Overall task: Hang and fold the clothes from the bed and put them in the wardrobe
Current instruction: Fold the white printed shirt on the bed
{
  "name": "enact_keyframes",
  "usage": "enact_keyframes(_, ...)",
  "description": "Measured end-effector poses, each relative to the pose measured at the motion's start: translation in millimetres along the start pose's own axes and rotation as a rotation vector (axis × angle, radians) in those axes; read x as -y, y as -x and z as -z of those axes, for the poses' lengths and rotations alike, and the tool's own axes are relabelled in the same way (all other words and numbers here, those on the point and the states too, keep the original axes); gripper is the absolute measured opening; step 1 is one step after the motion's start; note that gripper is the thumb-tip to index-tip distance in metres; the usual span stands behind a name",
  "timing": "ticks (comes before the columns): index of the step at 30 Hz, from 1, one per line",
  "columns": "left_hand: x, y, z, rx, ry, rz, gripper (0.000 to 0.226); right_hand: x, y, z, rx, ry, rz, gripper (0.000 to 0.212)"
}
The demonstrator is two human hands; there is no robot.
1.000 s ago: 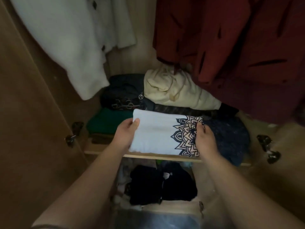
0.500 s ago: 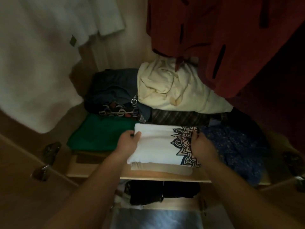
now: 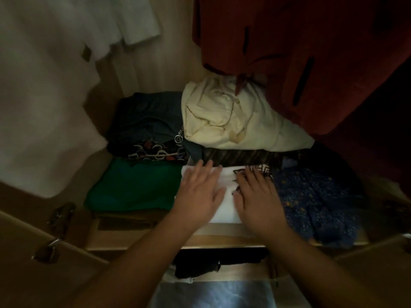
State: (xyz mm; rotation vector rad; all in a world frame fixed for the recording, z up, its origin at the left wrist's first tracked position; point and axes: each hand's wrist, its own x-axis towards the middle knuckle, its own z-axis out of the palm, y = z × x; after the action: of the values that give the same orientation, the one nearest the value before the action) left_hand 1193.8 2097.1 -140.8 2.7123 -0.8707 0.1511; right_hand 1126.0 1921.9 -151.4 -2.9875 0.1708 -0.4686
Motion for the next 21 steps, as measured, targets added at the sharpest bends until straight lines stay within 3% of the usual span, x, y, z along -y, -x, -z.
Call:
enact_keyframes(3, 3.4, 15.0, -31.7, 0.072, -0.093, 0.012, 0.062, 2.1, 10.0, -20.4, 0.135, 0.096, -0.044, 0.059)
enact_keyframes(10, 6.2, 4.6, -34.5, 0.147, -0.101, 0.068, 0.067, 1.6, -3.4, -19.1, 0.247, 0.112, -0.055, 0.064)
enact_keyframes(17, -7.4, 12.6, 4.0, 0.243, -0.108, 0.06, 0.062, 6.4, 19.6, 24.4, 0.1, 0.087, -0.06, 0.055)
enact_keyframes(21, -53.4, 35.3, 28.3, 0.148, -0.045, -0.063, 0.06, 0.1, 69.7, 64.6, 0.023, 0.079, -0.202, 0.054)
